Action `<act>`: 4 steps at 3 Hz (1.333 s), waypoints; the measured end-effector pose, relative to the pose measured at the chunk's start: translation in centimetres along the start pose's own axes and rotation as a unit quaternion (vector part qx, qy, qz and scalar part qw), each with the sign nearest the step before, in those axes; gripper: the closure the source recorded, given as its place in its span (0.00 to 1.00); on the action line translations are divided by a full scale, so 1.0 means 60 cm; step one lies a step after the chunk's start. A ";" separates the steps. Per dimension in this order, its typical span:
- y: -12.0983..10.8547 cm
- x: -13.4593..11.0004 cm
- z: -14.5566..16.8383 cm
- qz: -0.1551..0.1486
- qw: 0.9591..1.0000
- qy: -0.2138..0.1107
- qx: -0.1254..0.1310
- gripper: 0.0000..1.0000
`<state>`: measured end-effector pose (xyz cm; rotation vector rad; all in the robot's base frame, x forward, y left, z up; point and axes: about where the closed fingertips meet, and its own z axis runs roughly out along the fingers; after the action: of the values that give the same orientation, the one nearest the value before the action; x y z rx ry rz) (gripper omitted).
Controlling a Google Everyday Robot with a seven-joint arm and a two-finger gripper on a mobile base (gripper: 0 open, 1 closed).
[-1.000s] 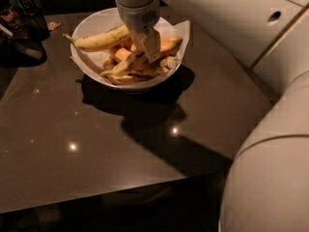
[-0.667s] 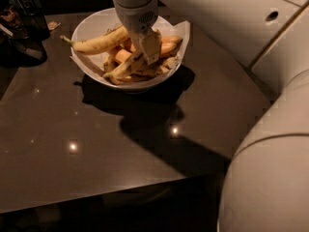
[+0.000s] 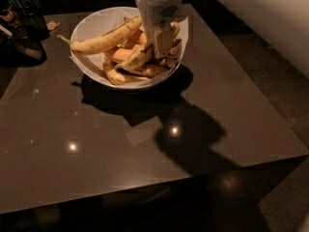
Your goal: Pick banana from white bowl
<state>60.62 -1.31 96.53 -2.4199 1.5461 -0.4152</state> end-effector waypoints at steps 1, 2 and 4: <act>0.036 0.022 -0.044 0.046 0.998 -0.031 0.042 1.00; 0.039 0.029 -0.048 0.053 0.997 -0.036 0.048 1.00; 0.046 0.008 -0.116 0.040 0.991 -0.074 0.104 1.00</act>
Offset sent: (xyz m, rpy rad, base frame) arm -0.0202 -0.0199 0.0168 0.1079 -0.0410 -0.0492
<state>55.95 -3.24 102.10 -2.1716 1.4525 -0.3542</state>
